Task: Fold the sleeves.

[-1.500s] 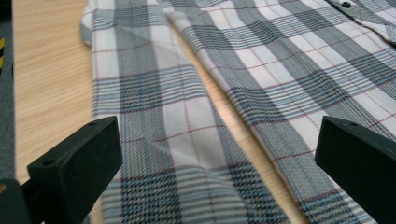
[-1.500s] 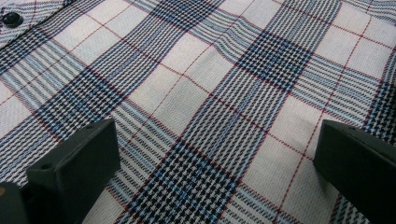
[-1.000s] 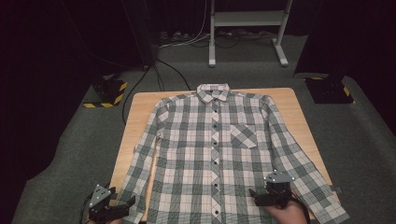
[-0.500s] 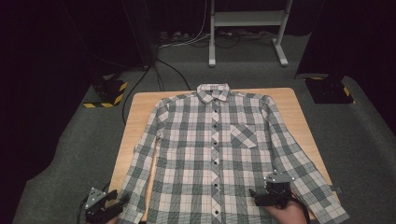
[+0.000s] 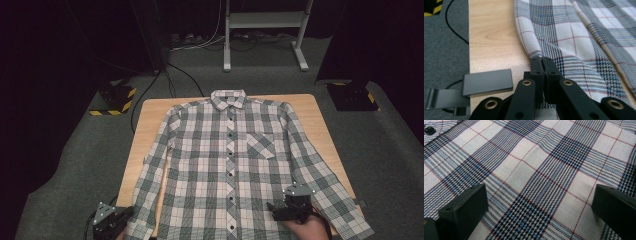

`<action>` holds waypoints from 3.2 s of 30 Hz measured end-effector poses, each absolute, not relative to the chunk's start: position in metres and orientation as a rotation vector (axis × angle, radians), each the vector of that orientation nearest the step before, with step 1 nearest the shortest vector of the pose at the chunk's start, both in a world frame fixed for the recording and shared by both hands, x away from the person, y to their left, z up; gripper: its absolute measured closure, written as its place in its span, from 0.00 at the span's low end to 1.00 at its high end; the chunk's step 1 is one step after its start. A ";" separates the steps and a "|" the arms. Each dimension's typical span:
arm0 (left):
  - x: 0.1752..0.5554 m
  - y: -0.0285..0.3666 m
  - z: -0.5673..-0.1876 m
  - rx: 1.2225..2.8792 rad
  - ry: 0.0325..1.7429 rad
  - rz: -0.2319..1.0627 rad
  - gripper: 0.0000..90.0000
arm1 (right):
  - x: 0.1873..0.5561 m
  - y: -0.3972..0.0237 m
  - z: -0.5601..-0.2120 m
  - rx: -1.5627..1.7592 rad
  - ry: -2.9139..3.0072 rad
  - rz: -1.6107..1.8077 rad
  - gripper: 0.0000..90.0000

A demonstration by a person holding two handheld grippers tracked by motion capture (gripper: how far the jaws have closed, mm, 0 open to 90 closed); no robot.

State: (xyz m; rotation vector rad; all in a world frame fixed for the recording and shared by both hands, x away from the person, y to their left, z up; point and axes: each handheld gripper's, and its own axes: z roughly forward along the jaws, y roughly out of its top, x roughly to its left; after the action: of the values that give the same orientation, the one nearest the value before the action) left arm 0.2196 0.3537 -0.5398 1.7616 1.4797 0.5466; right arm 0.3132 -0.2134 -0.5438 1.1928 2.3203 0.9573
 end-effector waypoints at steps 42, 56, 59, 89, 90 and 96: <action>0.232 0.299 -0.440 1.606 1.113 0.551 0.98 | 0.313 -0.214 -0.544 1.195 2.324 0.959 0.00; 0.242 0.257 -0.432 1.681 1.016 0.504 0.98 | 0.313 -0.214 -0.544 1.194 2.324 0.959 0.00; 0.245 0.245 -0.436 1.706 0.999 0.481 0.98 | 0.313 -0.214 -0.544 1.194 2.324 0.959 0.00; 0.268 0.159 -0.433 1.808 0.826 0.384 0.98 | 0.313 -0.214 -0.544 1.194 2.324 0.959 0.00; 0.269 0.155 -0.435 1.820 0.823 0.378 0.98 | 0.313 -0.214 -0.544 1.194 2.324 0.959 0.00; 0.273 0.137 -0.453 1.876 0.816 0.343 0.98 | 0.313 -0.214 -0.544 1.194 2.324 0.960 0.00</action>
State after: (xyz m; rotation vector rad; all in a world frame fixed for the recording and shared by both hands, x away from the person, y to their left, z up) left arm 0.2733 0.1368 -0.4527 1.8756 0.8159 0.3428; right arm 0.3132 -0.2137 -0.5438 1.1942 2.3244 0.9596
